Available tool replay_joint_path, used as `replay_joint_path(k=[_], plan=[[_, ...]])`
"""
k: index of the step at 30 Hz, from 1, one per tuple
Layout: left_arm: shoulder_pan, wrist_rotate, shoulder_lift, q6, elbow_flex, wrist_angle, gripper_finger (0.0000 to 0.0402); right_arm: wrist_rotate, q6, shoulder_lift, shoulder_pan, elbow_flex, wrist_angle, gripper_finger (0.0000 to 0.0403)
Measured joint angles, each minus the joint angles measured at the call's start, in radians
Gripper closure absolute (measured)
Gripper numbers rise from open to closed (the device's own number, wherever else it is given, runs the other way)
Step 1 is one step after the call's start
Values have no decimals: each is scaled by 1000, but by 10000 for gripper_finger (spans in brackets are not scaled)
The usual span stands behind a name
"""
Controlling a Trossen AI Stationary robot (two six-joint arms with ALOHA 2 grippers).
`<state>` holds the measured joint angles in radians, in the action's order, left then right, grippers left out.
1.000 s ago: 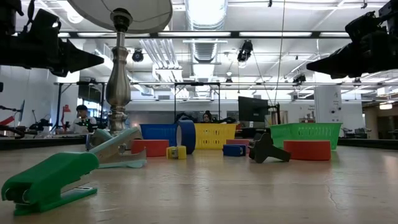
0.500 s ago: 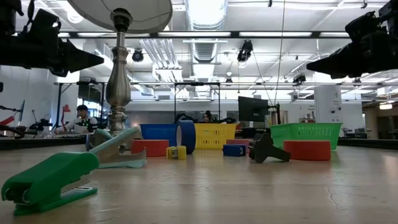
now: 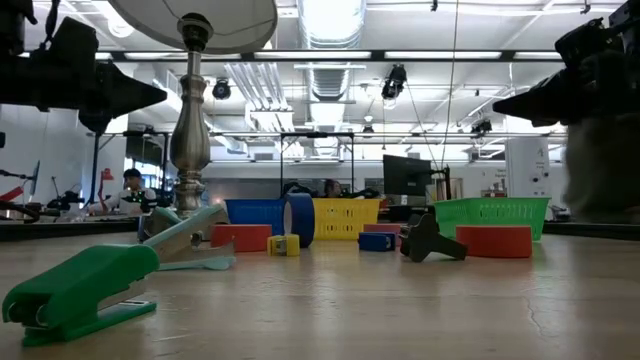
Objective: Pick and place Stapler, Stapler remover, tape
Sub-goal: Put the yellow stapler into the blue bin
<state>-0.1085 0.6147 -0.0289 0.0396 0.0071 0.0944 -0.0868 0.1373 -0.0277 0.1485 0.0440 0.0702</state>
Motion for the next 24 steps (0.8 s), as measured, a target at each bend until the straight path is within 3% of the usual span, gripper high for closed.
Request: replay_joint_path(k=[5,13,19,24], plan=[[0,-47,0,70,0,0,390,0,83,0,0,0,0,394],[-6,-410,0,185,0,3,390,0,77,0,0,0,0,394],[-47,-420,-40,107,0,55,397,1,-85,0,0,0,0,394],[-128,-420,-123,5,0,236,398,0,-200,0,0,0,-4,394]])
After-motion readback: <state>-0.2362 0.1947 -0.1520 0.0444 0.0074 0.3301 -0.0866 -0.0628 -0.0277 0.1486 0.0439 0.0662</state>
